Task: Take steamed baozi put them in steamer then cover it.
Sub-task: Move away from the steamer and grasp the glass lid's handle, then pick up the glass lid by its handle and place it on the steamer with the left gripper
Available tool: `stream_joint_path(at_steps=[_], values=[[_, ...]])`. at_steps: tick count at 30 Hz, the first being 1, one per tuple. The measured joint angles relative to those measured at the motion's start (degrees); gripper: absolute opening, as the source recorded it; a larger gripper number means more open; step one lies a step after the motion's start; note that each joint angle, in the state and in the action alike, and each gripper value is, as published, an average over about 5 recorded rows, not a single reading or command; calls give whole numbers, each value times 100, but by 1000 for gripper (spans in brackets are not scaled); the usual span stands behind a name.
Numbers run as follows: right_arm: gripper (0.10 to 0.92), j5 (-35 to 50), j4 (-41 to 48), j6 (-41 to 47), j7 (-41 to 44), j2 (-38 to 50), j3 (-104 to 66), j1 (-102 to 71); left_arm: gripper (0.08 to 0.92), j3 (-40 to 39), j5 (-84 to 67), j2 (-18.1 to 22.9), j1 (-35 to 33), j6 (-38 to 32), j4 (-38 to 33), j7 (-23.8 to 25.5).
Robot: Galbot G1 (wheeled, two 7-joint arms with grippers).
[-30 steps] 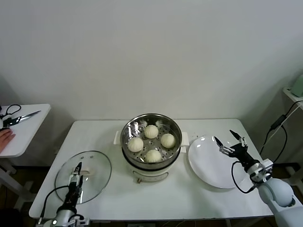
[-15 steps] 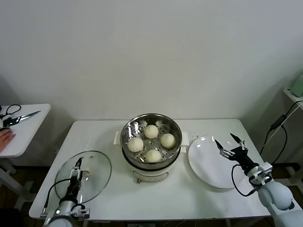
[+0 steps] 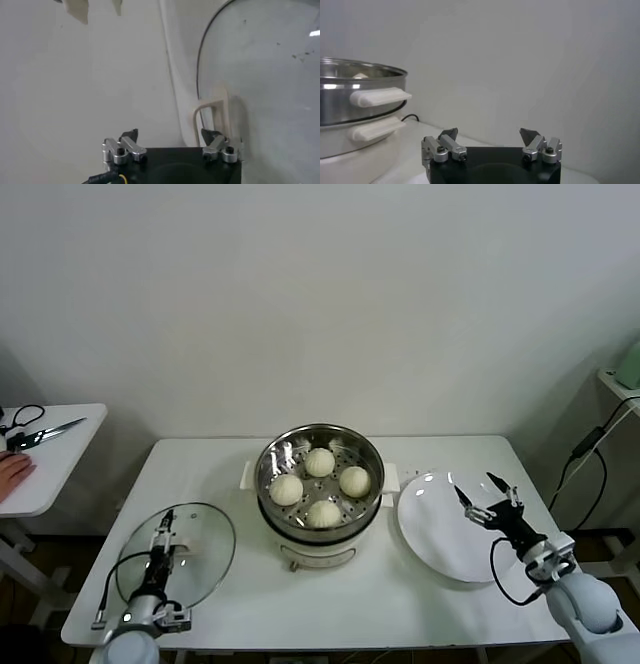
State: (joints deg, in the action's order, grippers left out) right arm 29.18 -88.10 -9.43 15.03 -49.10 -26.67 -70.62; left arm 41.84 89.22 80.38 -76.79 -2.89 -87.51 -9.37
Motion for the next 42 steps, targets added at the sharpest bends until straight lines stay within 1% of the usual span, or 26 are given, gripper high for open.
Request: stream_joint_path(at_steps=[14, 18, 22, 27, 31, 42], values=[[823, -224, 134, -87, 124, -32, -76, -24, 374, -6, -310, -60, 0, -86, 65, 10], [823, -260, 176, -104, 152, -32, -97, -12, 253, -13, -411, -94, -42, -104, -23, 35], [823, -282, 227, -117, 179, -24, -124, 5, 163, -44, -569, -149, -134, -69, -211, 69], [823, -297, 302, -135, 205, 4, -142, 46, 150, -75, -832, -245, -345, 43, -634, 108], [823, -314, 367, -145, 211, 24, -125, 91, 150, -98, -1047, -341, -595, 218, -1147, 143], [823, -414, 538, -157, 216, 31, 23, 271, 150, -241, -1445, -767, -1263, 1109, -2693, 284]])
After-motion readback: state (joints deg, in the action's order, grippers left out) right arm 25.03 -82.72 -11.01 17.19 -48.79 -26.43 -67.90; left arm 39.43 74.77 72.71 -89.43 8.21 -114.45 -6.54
